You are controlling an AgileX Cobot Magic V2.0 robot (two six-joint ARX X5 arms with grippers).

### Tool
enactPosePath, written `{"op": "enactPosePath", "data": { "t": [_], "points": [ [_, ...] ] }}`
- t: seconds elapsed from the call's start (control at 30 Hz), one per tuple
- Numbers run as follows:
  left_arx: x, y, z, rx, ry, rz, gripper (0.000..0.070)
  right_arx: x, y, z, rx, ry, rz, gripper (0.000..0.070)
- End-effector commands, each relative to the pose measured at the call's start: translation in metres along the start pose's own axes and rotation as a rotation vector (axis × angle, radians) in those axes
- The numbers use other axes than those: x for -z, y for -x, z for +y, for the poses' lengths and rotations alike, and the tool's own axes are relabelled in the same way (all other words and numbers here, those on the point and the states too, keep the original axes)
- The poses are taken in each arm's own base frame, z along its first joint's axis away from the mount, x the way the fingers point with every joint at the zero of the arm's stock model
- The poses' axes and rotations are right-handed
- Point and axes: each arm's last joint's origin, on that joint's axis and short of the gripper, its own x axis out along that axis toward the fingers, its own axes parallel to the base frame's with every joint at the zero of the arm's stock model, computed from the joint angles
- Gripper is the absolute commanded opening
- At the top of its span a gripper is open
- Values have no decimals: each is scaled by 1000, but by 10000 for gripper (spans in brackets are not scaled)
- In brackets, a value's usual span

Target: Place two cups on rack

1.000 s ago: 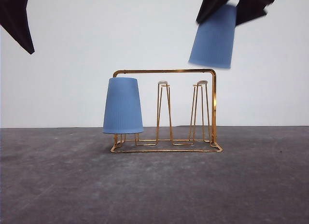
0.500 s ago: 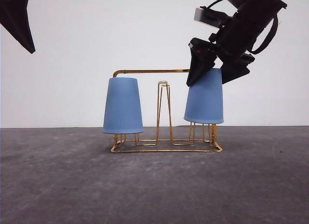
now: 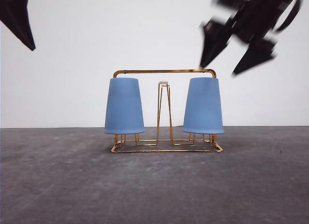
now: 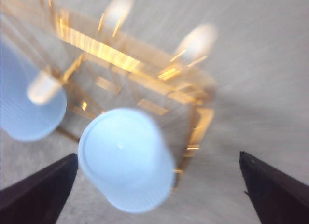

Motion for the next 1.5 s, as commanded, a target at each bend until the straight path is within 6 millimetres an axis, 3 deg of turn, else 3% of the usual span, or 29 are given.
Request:
{"op": "enactPosePath", "data": {
  "t": [0.0,0.13,0.3,0.57,0.83,0.9,0.93,1.0,1.03,1.07,1.47],
  "points": [
    [-2,0,2,-6,11,-10,666,-6,21,-2,20,-11,-37,670],
    [-2,1,9,-29,33,-14,666,5,63,-14,90,-45,-68,670],
    [-2,2,12,-41,47,-16,666,40,92,-18,152,-94,-71,670],
    [-2,2,12,-40,58,-15,666,101,90,-9,199,-203,-23,670],
    [-2,2,12,-41,62,-14,666,107,89,-9,235,-230,-25,665],
    [-2,2,12,-41,62,-12,614,107,90,-9,235,-232,-26,528],
    [-1,2,12,-41,62,-9,482,107,89,-9,234,-231,-24,310],
    [-1,2,12,-40,62,-4,146,107,89,-9,233,-218,-22,1],
    [-1,2,12,-40,63,-4,49,107,89,-9,233,-215,-25,12],
    [-1,2,12,-40,62,-6,20,106,89,-9,230,-214,-27,15],
    [-2,2,12,-41,77,-16,25,104,89,-10,228,-268,-54,15]
  ]
}}
